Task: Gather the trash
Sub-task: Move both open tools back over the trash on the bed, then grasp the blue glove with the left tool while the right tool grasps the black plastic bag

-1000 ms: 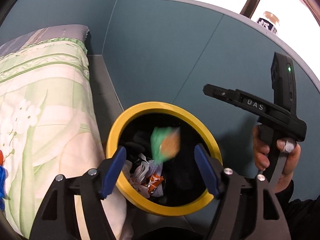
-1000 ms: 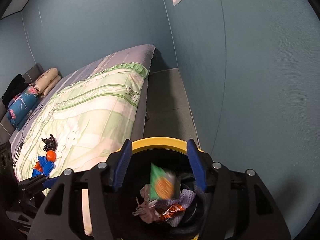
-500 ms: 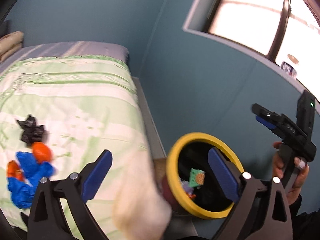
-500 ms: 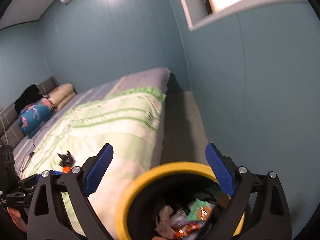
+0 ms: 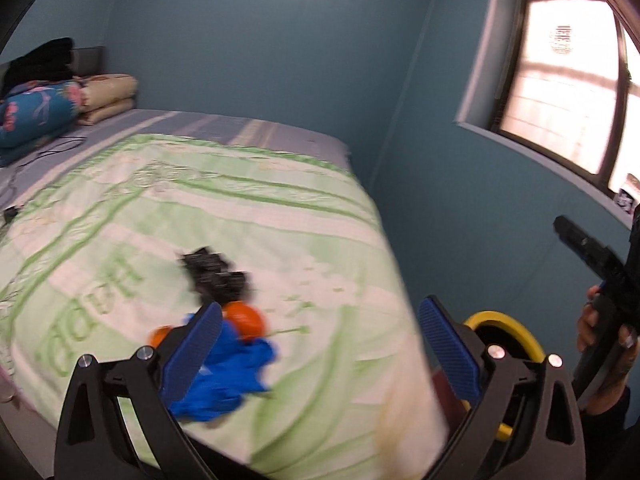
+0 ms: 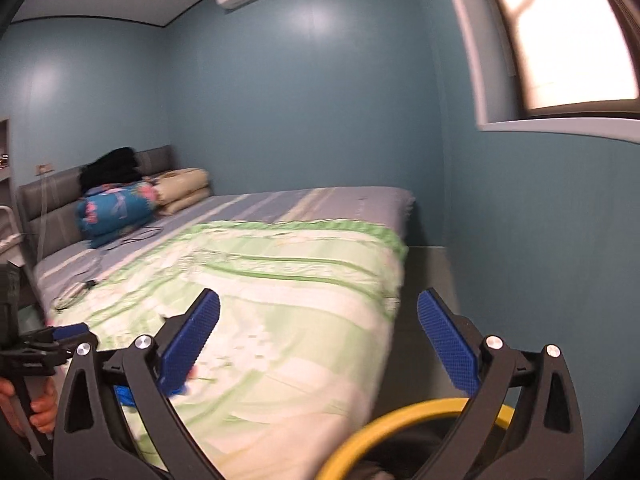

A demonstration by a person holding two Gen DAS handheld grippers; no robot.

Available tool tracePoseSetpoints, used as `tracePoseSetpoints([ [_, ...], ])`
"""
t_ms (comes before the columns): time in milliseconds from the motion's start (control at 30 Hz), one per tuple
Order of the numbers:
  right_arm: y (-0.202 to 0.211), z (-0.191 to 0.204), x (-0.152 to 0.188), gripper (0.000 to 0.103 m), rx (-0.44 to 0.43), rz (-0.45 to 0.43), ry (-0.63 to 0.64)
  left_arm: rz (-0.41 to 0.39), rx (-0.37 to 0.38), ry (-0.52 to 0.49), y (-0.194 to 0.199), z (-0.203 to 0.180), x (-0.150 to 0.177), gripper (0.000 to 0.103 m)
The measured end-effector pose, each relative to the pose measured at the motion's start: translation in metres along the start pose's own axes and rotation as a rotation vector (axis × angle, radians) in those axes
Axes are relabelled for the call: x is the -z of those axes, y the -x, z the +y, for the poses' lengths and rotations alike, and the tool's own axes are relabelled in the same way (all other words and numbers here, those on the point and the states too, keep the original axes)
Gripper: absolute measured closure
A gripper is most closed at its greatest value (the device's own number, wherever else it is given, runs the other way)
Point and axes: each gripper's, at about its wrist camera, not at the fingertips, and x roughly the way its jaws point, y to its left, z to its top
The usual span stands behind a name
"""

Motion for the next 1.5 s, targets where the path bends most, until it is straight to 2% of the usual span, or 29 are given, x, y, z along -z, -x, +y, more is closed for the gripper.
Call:
tracePoseSetpoints([
  [200,-0.053,0.049,-0.004,0.008,-0.136,0.107,-0.002,0.014,-0.054,0.034,0.008,0.043,0.014,0.008],
  [300,-0.075,0.074,0.001,0.008,-0.165,0.136,0.016,0.025,-0.086,0.056,0.009,0.062,0.025,0.008],
  [533,-0.134,0.131,0.022,0.008,-0.229,0.231,0.108,0.07,-0.083,0.141,0.0,0.099,0.048,0.008],
  [667,-0.168,0.163,0.036,0.008,-0.251,0.282,0.199,0.1,-0.075,0.15,-0.008,0.107,0.059,0.008],
  [800,-0.206,0.188,0.053,0.008,-0.295,0.356,0.233,0.129,-0.064,0.158,-0.018,0.113,0.067,0.008],
  [1200,-0.272,0.233,0.085,0.008,-0.311,0.459,0.332,0.198,-0.029,0.212,-0.054,0.128,0.073,0.008],
  [1500,-0.307,0.243,0.096,0.009,-0.295,0.519,0.378,0.242,0.001,0.21,-0.074,0.123,0.074,0.008],
])
